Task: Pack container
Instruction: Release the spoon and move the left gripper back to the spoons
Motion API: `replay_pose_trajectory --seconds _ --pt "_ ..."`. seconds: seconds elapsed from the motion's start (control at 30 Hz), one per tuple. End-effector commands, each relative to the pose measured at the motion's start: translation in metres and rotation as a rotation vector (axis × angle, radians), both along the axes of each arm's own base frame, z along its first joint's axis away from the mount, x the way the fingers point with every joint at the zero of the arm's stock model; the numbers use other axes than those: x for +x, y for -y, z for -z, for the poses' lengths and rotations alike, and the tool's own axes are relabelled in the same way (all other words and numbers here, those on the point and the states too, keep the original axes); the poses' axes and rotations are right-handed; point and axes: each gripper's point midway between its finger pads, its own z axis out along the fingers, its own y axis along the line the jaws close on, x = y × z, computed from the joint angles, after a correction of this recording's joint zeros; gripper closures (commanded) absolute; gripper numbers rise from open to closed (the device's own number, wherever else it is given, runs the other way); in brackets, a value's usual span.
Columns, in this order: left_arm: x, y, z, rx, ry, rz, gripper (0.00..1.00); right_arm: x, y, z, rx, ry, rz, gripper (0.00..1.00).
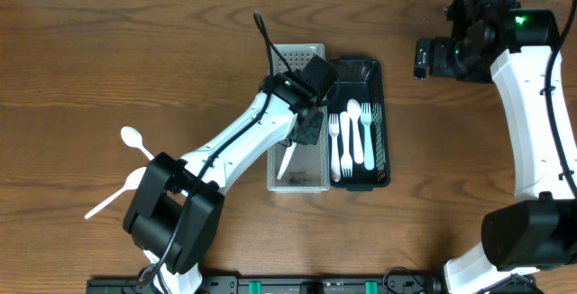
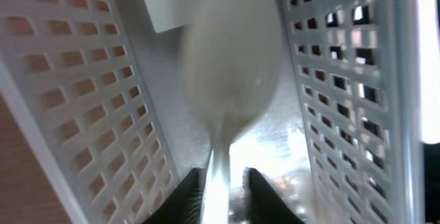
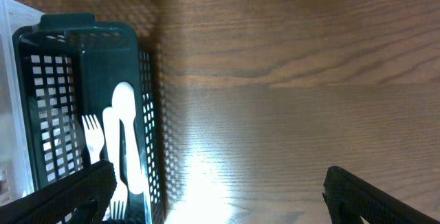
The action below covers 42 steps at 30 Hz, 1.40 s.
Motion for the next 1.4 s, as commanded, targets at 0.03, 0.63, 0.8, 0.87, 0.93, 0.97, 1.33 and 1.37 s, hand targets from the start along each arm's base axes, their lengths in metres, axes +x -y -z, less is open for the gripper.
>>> replay_pose_trajectory --seconds 0.03,0.63,0.8,0.87,0.93,0.97,1.33,1.37 --pt "0.005 0.0 -0.005 -0.003 0.029 0.001 0.64 -0.003 0.001 0.0 -0.002 -0.005 -0.01 0.01" --pt "0.023 -0.188 -0.176 -0.089 0.414 -0.595 0.38 -0.014 0.002 0.004 -0.013 -0.053 -0.026 0.01" --pt "0.0 -0.281 -0.158 -0.059 0.326 -1.006 0.16 -0.016 0.002 0.004 -0.013 -0.061 -0.026 0.01" --pt "-0.008 -0.302 -0.142 -0.067 0.276 -1.11 0.15 -0.016 0.002 0.004 -0.013 -0.062 -0.026 0.01" --pt "-0.014 -0.317 -0.123 -0.072 0.22 -1.19 0.15 -0.016 0.002 0.004 -0.013 -0.063 -0.026 0.01" --pt "-0.015 -0.322 -0.113 -0.073 0.195 -1.214 0.15 -0.016 0.002 0.004 -0.013 -0.063 -0.026 0.01" --pt "-0.029 -0.343 0.003 0.017 -0.079 -1.303 0.15 -0.02 0.003 0.005 -0.013 -0.077 -0.026 0.01" --pt "-0.03 -0.343 0.01 0.023 -0.096 -1.302 0.15 -0.02 0.003 0.005 -0.013 -0.078 -0.026 0.01"
